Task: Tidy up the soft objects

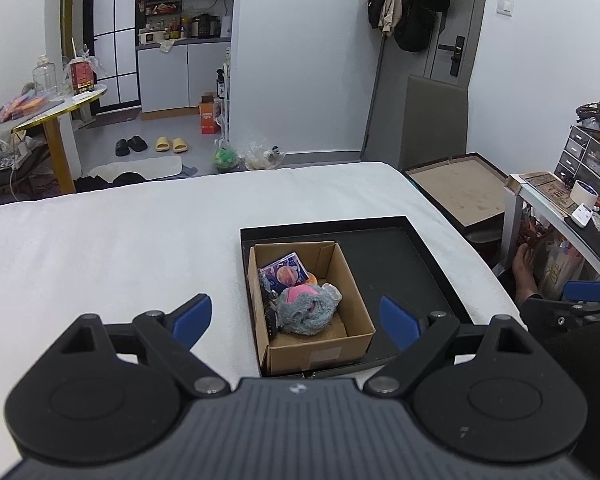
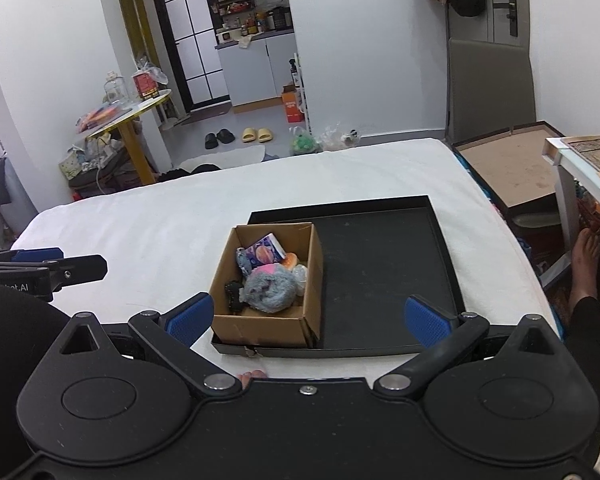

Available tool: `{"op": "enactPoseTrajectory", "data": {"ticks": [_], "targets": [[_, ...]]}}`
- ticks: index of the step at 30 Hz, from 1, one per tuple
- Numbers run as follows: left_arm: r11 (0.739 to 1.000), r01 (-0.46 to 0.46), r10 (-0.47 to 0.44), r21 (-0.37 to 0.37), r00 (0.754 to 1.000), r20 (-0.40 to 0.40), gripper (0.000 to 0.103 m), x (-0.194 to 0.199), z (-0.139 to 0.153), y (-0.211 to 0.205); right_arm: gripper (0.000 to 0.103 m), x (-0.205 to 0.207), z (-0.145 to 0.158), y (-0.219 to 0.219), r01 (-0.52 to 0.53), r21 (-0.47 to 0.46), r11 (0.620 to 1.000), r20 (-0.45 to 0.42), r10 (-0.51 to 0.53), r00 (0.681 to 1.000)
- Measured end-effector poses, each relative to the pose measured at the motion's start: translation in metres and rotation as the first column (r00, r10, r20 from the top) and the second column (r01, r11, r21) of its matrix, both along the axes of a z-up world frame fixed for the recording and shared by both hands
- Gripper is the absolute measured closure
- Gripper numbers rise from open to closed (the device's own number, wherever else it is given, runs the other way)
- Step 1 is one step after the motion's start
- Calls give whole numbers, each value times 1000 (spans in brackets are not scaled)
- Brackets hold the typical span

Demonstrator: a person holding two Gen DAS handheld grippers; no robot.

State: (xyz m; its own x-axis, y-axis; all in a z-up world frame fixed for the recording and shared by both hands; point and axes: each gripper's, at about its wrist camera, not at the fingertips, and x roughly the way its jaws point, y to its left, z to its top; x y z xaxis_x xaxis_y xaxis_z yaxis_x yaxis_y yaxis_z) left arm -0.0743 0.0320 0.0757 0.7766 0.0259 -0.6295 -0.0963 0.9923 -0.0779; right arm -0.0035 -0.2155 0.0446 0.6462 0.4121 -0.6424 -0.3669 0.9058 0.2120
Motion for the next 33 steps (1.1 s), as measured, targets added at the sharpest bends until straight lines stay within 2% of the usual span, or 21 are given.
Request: {"op": "enactPoseTrajectory", "data": {"ticks": [33], "targets": [[1000, -14, 13, -21, 1000, -21, 13, 3, -3, 4, 0, 3, -2, 0, -9, 14, 1000, -37, 10, 999]]}}
